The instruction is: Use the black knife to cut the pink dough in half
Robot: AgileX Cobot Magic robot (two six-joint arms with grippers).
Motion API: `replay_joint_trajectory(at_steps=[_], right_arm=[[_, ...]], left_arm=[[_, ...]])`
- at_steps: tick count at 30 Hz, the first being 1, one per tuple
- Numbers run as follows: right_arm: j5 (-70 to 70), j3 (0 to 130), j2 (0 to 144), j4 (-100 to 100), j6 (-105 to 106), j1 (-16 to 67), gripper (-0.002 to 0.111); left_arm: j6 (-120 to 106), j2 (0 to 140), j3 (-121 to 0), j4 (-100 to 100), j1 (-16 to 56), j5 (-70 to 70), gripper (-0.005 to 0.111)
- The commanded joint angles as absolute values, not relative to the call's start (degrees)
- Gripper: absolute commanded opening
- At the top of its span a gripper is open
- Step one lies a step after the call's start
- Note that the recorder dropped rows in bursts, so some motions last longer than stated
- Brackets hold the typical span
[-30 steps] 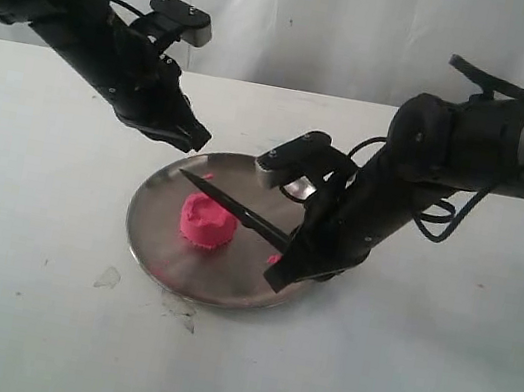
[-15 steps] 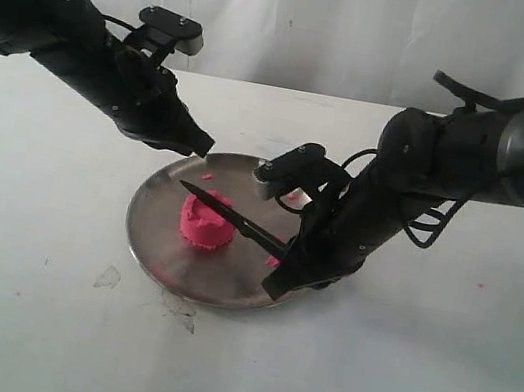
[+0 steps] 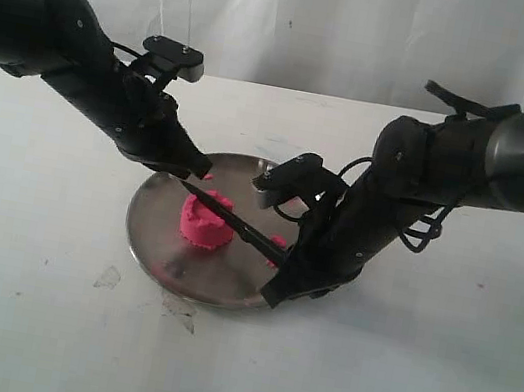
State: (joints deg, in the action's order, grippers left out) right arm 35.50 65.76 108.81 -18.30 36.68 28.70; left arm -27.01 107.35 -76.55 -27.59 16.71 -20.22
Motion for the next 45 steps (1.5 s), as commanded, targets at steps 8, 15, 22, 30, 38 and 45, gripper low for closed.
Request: replay_joint_trajectory(at_steps=[8, 15, 22, 30, 38, 45], right_arm=[[33.7, 66.2, 108.7, -18.5, 37.4, 28.9, 0.0], [33.0, 66.2, 108.8, -18.5, 37.4, 28.9, 0.0], [32.8, 66.2, 109.4, -18.5, 37.4, 29.6, 0.0], [31.6, 66.2, 109.5, -18.4, 39.0, 30.9, 0.0], [31.6, 66.2, 109.5, -18.2, 39.0, 30.9, 0.0], [31.6, 66.2, 109.5, -18.2, 39.0, 30.9, 0.0]], left_arm=[[-27.2, 107.7, -76.3, -28.7, 16.7, -19.3, 0.0], [-28.3, 107.7, -76.3, -28.4, 16.7, -16.3, 0.0], [-31.8, 109.0, -76.3, -28.4, 16.7, -14.5, 0.0], [-31.8, 109.4, -76.6, -28.5, 16.7, -14.2, 0.0], [-31.8, 109.5, -76.6, -28.5, 16.7, -11.2, 0.0], [-31.8, 111.9, -76.6, -28.5, 16.7, -11.5, 0.0]])
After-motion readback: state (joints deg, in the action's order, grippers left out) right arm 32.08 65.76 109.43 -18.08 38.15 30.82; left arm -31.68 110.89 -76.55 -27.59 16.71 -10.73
